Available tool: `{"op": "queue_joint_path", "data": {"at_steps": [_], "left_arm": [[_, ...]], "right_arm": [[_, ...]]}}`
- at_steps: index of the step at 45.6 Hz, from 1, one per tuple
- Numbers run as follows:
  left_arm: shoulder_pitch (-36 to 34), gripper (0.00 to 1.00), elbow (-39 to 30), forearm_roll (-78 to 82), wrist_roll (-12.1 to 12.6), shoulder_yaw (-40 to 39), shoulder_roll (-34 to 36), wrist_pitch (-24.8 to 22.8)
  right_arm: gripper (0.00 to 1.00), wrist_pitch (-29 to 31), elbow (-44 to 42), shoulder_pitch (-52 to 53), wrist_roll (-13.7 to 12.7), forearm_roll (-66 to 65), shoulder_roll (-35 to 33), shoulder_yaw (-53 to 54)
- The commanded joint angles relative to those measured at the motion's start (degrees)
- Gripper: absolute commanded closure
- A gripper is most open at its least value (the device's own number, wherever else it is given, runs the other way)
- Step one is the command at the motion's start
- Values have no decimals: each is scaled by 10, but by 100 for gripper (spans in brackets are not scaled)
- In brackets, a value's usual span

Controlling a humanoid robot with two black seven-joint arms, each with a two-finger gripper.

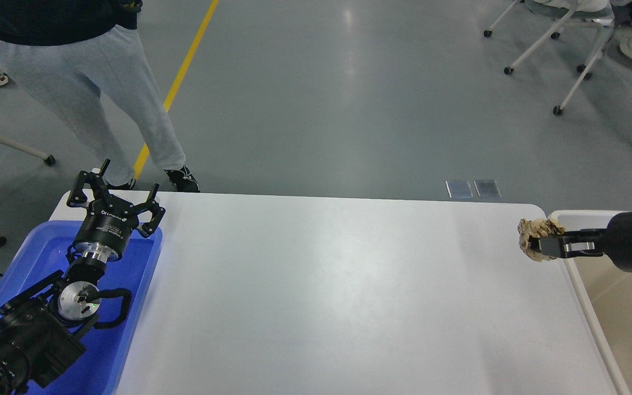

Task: Tidy desktop
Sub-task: 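Lift the wrapper with the right gripper toward the white bin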

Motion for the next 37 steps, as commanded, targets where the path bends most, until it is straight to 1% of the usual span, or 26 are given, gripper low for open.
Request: {"op": "queue_joint_path", "data": {"at_steps": [1, 5, 13, 17, 21, 24, 30, 37], "left_arm": [[0, 0, 0, 0, 0, 0, 0, 0], [0, 0, 0, 0, 0, 0, 0, 0], [0, 0, 0, 0, 0, 0, 0, 0], [0, 0, 0, 0, 0, 0, 0, 0], [0, 0, 0, 0, 0, 0, 0, 0], [0, 0, 0, 0, 0, 0, 0, 0], [0, 0, 0, 0, 0, 0, -1, 0], [0, 0, 0, 0, 0, 0, 0, 0]], "right_arm": [[100, 79, 25, 101, 0, 45, -42, 4], [100, 80, 23, 117, 0, 68, -48, 3], [100, 75, 16, 110, 0, 71, -68, 0], [100, 69, -11, 102, 1, 80, -80, -4], [100, 60, -53, 77, 2, 135, -81, -4], [100, 42, -77, 57, 2, 180, -81, -4], [100, 9, -98, 9, 2, 248, -88, -4], [100, -51, -118, -61, 3, 369, -88, -5]]}}
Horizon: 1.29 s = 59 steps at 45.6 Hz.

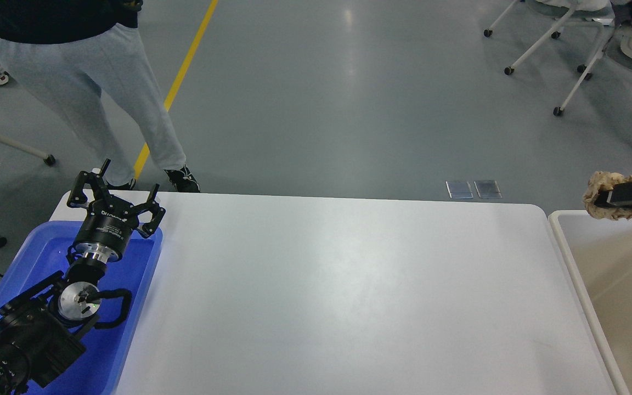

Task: Tidy desktop
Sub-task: 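Lift the wrapper with the right gripper toward the white bin, then lower the wrapper into the white bin and open the right gripper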

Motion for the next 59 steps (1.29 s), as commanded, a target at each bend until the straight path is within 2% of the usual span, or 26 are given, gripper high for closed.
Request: {"op": "queue_joint_path", "data": {"at_steps": [1, 4, 14, 22, 28, 44, 59], "left_arm": [[0, 0, 0, 0, 0, 0, 0, 0], [0, 0, 0, 0, 0, 0, 0, 0], [0, 0, 0, 0, 0, 0, 0, 0], [0, 0, 0, 0, 0, 0, 0, 0], [0, 0, 0, 0, 0, 0, 0, 0], [0, 0, 0, 0, 0, 0, 0, 0], [0, 0, 0, 0, 0, 0, 0, 0]], "right_arm": [[100, -77, -45, -97, 1, 171, -3, 0], [100, -104, -58, -126, 4, 234, 6, -1], [100, -169, -101, -215, 38, 438, 48, 4], [100, -195, -165, -270, 38, 590, 110, 5], [100, -205, -221, -310, 38, 652, 167, 7], [100, -220, -462, -406, 29, 703, 333, 79], [100, -219, -731, -413, 21, 701, 499, 117]]}}
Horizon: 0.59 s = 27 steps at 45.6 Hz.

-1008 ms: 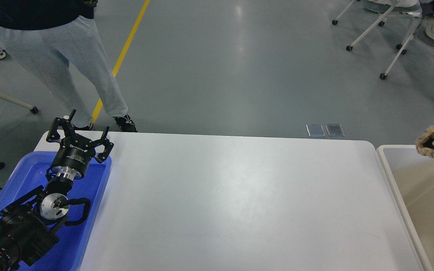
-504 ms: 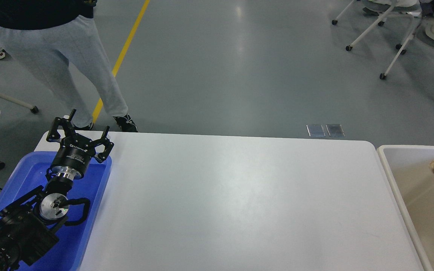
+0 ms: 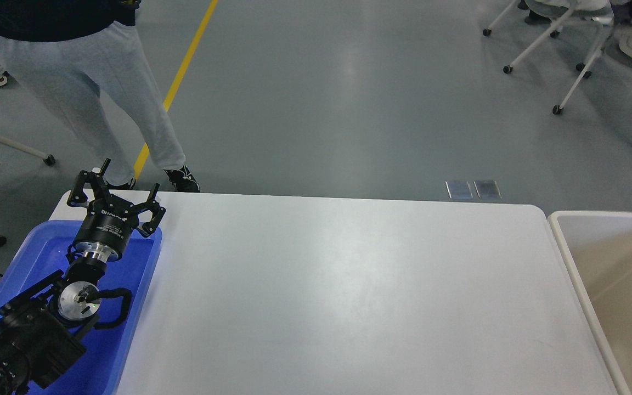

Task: Tidy desktop

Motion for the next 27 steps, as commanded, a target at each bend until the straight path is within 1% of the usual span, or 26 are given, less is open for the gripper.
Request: {"op": "queue_joint_path", "data": {"at_steps": [1, 6, 10, 16, 27], "left_arm": [[0, 0, 0, 0, 0, 0, 0, 0], [0, 0, 0, 0, 0, 0, 0, 0], [0, 0, 0, 0, 0, 0, -1, 0], [0, 0, 0, 0, 0, 0, 0, 0], [0, 0, 0, 0, 0, 0, 0, 0]], "right_arm": [[100, -2, -212, -12, -7, 8, 132, 26], [100, -4, -252, -10, -7, 8, 162, 27], [100, -9, -254, -8, -6, 7, 166, 27], [100, -32, -254, 3, -5, 7, 166, 26], [100, -31, -254, 27, -5, 1, 162, 23]]}}
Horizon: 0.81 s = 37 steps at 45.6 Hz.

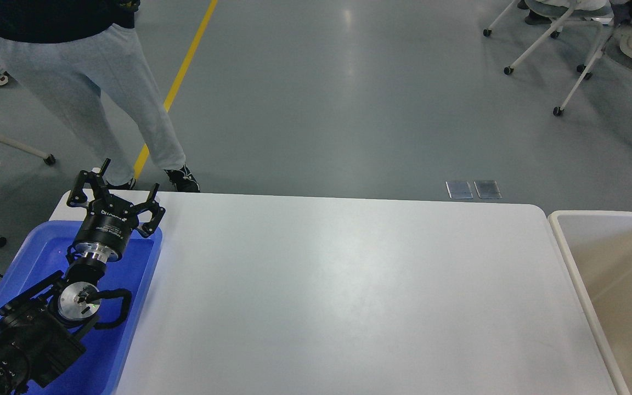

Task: Tidy desktop

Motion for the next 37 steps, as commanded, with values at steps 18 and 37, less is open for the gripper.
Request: {"op": "queue_joint_path", "data": {"at_steps": [18, 37], "left_arm": [[0, 0, 0, 0, 0, 0, 0, 0], [0, 0, 0, 0, 0, 0, 0, 0]], "right_arm": [[6, -9, -17, 25, 0, -6, 12, -8], [2, -10, -35, 21, 3, -4, 12, 1]]}}
